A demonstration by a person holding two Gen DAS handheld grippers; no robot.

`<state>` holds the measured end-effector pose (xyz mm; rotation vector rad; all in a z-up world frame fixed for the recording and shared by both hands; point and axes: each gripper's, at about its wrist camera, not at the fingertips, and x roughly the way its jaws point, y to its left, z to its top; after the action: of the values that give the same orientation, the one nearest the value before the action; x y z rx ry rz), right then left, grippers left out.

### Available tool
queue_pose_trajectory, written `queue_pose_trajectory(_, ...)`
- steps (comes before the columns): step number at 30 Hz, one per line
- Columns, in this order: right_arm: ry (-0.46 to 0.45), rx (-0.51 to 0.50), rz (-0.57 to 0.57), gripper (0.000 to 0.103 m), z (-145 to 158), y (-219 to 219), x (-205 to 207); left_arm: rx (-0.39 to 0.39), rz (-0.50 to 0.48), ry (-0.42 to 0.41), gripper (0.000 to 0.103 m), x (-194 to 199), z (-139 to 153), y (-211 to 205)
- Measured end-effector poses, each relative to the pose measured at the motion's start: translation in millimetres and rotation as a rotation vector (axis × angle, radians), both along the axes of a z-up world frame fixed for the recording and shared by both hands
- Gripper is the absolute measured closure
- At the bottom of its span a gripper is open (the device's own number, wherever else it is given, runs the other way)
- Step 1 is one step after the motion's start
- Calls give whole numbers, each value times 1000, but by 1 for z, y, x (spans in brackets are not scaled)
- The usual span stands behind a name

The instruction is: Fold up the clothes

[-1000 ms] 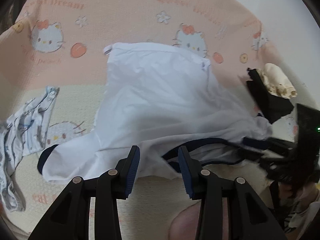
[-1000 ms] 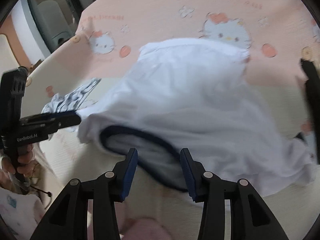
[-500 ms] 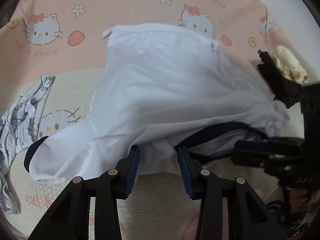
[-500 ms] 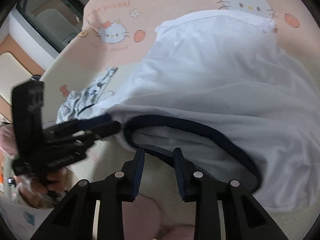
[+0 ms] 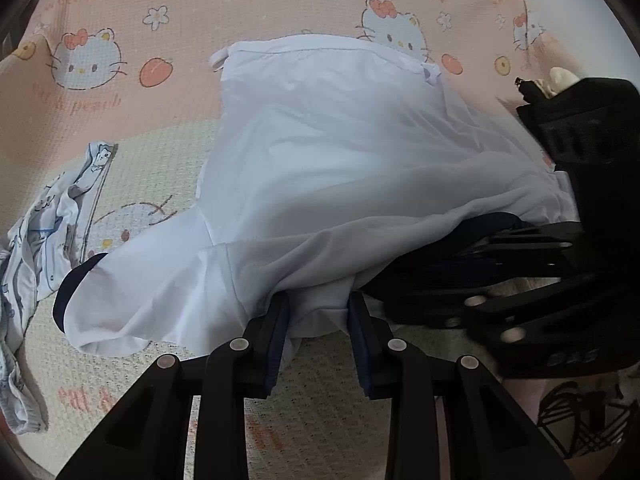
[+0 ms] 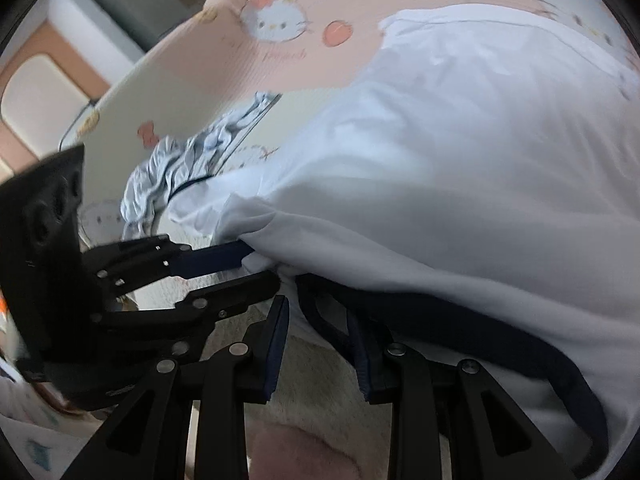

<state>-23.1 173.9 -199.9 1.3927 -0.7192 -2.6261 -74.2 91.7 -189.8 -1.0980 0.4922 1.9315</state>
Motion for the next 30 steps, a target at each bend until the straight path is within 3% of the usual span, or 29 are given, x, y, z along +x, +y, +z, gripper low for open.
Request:
queue_pose_trajectory(3, 25, 16, 37, 74, -1, -5, -9, -21, -19, 29, 76, 2, -1, -3)
queue_pose_trajectory(6, 33, 8, 51, 74, -1, -5, -12, -1, -6, -8, 76, 1, 4, -12)
queue_pose_trajectory(9, 44, 6, 55, 74, 1, -4, -11, 28, 47, -75, 76, -4, 12, -27)
queue_pose_trajectory(14, 42, 24, 54, 86, 1, -7, -9, 24, 165, -96, 73, -13, 13, -54)
queue_pose_trajectory(17, 43, -20, 48, 87, 1, -6, -5, 22, 234, -117, 72, -20, 10, -69)
queue_pose_trajectory(22, 45, -35, 70, 87, 1, -13, 4, 119, 311, -295, 72, -32, -2, -76)
queue_pose_trajectory(25, 47, -2, 79, 87, 2, -16, 8, 164, 344, -356, 72, -36, -6, -74)
queue_pose_trajectory(30, 93, 28, 66, 86, 5, -15, 12, 162, 308, -272, 72, -25, -1, -61)
